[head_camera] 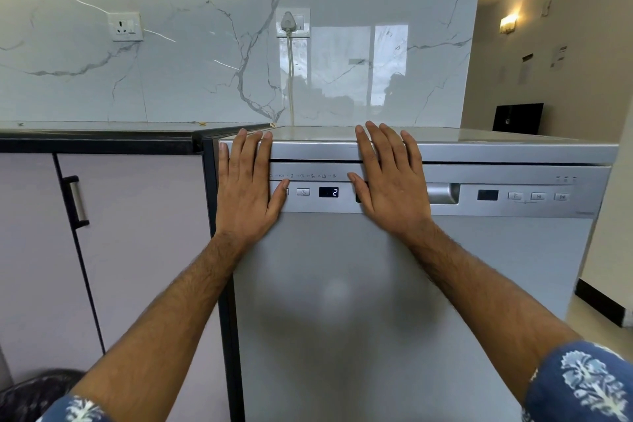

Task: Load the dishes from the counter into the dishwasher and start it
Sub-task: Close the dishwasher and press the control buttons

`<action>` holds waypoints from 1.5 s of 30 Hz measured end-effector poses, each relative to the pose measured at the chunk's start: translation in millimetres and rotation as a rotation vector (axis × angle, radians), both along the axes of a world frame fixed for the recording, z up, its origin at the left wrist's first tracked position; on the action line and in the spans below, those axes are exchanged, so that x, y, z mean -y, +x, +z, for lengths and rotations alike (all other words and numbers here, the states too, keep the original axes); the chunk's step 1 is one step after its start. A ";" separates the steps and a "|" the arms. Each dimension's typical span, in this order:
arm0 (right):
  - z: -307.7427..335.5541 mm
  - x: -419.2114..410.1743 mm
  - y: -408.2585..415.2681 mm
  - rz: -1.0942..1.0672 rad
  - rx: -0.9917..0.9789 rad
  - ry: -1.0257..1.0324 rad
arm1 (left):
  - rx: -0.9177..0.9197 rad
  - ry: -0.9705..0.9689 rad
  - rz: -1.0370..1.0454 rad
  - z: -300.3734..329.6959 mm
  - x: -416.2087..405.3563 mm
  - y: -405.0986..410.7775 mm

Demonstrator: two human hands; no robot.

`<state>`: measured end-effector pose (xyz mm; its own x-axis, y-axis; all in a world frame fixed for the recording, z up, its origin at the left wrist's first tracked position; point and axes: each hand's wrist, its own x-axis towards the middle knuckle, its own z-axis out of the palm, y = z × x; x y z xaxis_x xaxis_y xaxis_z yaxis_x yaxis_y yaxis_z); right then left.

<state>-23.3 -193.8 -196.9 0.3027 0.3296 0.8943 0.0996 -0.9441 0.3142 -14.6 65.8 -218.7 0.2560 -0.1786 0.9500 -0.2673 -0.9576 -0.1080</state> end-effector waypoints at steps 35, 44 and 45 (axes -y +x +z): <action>21.3 3.4 -29.5 0.114 -0.325 0.058 | -0.325 -0.025 0.010 27.1 4.4 -44.1; 77.3 2.7 -74.4 0.048 -0.846 0.020 | -0.918 0.149 0.073 100.3 0.5 -93.1; 90.4 2.7 -78.2 0.041 -0.923 0.011 | -0.999 0.177 0.085 117.0 1.4 -97.5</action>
